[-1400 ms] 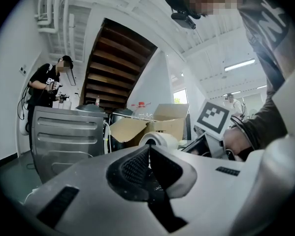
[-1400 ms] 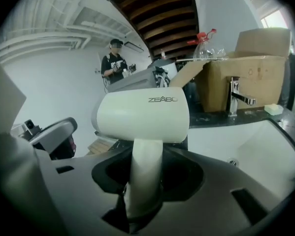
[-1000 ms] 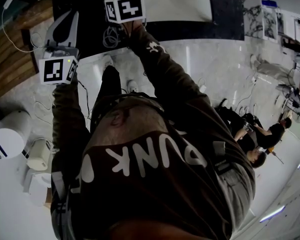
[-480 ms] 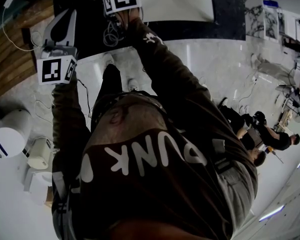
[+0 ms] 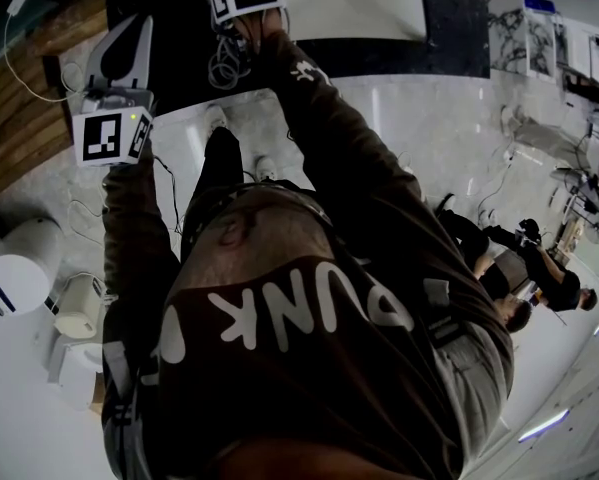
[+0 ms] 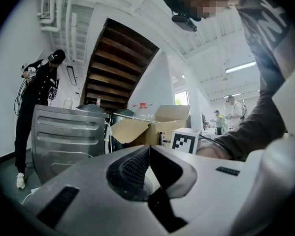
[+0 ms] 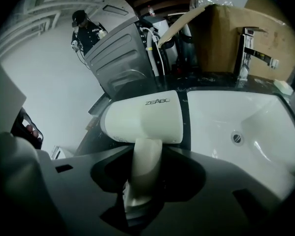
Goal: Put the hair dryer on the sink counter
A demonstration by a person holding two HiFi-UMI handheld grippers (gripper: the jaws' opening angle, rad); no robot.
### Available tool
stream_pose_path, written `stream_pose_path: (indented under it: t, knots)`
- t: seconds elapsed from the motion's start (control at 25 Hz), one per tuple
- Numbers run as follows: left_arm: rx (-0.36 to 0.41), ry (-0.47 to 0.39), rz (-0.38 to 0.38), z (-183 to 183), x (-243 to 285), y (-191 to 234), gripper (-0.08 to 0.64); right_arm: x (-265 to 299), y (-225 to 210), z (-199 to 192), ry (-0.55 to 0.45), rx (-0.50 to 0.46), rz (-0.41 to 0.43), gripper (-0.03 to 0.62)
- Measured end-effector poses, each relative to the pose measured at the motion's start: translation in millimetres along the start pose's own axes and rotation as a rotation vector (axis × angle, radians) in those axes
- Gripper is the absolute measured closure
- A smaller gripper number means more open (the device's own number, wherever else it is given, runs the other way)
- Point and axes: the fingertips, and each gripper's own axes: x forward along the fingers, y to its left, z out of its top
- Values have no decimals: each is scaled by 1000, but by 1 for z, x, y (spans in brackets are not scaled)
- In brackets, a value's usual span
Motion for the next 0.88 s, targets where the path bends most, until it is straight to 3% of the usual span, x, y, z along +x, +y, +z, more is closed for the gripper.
stream_pose_path:
  t: [0.24,0.52,0.64,0.8,0.88]
  knots:
    - [11,-7,-3,11,-2,-6,552,-18,0,7,-40,-22,-9,410]
    - [27,-20,-9,21,-7,-23,552,-59,7,24,-173,-65,-19,410]
    - [36,-25,-12,28,-11,-35,552,-90,19,32,-292,-123,2,420]
    - [41,-18,-17,38,-15,-56,552,-137,43,39,-520,-258,64,547]
    - [45,-14,-21,44,-21,-69,552,-163,56,35,-609,-325,89,578]
